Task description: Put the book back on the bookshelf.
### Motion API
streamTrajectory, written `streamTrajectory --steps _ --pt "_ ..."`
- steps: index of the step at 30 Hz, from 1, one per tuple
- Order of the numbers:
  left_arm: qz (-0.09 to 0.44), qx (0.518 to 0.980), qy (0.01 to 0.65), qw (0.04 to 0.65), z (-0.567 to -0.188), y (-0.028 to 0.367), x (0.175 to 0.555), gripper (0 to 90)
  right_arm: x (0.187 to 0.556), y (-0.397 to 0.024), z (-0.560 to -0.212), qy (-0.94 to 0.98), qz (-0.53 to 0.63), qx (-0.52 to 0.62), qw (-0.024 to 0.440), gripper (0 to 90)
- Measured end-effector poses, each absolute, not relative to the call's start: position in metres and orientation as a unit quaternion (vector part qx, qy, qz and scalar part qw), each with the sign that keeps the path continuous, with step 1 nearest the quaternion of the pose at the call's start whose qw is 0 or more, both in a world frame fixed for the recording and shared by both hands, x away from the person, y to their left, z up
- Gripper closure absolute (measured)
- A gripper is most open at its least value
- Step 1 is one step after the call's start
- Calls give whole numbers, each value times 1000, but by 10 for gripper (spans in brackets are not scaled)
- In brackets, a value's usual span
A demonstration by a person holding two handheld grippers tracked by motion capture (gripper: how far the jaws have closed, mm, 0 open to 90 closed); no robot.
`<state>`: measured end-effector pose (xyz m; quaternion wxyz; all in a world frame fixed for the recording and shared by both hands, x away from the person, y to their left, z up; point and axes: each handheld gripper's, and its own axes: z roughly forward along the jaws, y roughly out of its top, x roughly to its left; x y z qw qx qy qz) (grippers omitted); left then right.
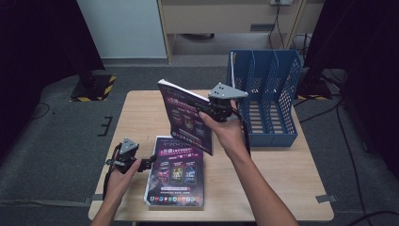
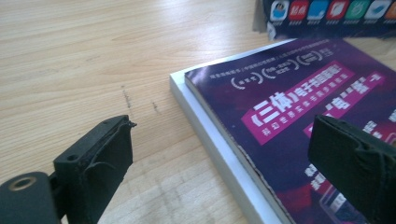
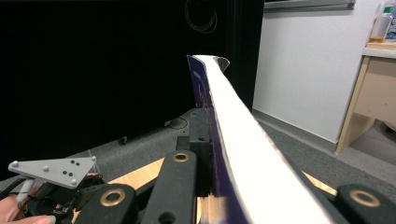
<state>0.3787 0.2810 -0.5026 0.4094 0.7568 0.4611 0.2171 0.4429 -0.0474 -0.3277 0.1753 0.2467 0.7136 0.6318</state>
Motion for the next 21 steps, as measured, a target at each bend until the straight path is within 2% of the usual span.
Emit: streamTrajectory --steps 21 --pt "226 749 504 365 -515 307 384 61 444 -64 -330 699 641 264 177 825"
